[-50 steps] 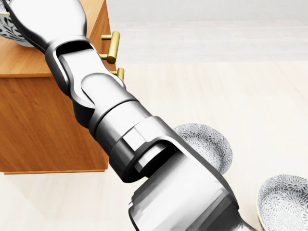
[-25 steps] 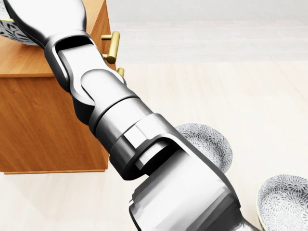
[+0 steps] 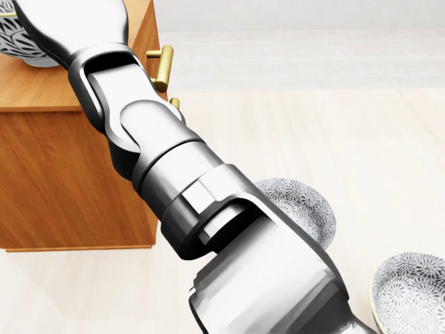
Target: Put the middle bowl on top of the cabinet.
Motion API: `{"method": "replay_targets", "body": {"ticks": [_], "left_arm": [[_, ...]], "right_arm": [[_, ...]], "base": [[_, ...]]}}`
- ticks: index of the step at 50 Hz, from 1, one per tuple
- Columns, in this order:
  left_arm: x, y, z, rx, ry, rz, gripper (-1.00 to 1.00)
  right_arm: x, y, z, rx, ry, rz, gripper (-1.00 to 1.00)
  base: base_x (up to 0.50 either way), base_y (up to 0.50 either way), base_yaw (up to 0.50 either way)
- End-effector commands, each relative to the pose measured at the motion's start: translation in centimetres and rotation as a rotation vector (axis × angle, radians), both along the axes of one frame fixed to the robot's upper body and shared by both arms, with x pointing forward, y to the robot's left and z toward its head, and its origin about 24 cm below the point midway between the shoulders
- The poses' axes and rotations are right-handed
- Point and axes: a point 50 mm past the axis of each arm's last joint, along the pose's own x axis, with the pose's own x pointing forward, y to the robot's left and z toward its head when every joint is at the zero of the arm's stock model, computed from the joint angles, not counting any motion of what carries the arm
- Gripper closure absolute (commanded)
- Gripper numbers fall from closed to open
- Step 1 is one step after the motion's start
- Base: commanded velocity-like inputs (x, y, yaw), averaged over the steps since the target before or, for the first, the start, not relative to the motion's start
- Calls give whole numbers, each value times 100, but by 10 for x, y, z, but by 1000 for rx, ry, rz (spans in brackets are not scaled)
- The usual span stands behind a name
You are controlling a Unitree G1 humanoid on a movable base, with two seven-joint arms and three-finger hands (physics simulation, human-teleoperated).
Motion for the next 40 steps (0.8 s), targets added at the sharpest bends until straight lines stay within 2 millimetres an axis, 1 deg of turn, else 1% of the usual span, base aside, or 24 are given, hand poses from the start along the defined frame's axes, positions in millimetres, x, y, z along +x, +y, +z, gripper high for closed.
{"method": "replay_targets", "body": {"ticks": [1, 3, 10, 14, 33, 40], "left_arm": [[1, -2, -1, 7, 3, -1, -100], [1, -2, -1, 7, 3, -2, -100], [2, -2, -2, 6, 5, -2, -100], [2, -2, -3, 7, 6, -2, -100], [-1, 0, -1, 3, 0, 3, -100], [-1, 0, 1, 1, -1, 5, -100]], "right_arm": [[4, -4, -13, -25, 45, -16, -69], [4, -4, -13, -25, 46, -16, -79], [5, -5, -12, -18, 50, -18, -87], [5, -5, -11, -13, 48, -18, -100], [5, -6, -6, 0, 50, -16, -100], [8, -10, -9, -1, 53, -31, -100]], "base": [[0, 0, 0], [0, 0, 0], [0, 0, 0], [0, 0, 0], [0, 0, 0], [0, 0, 0]]}}
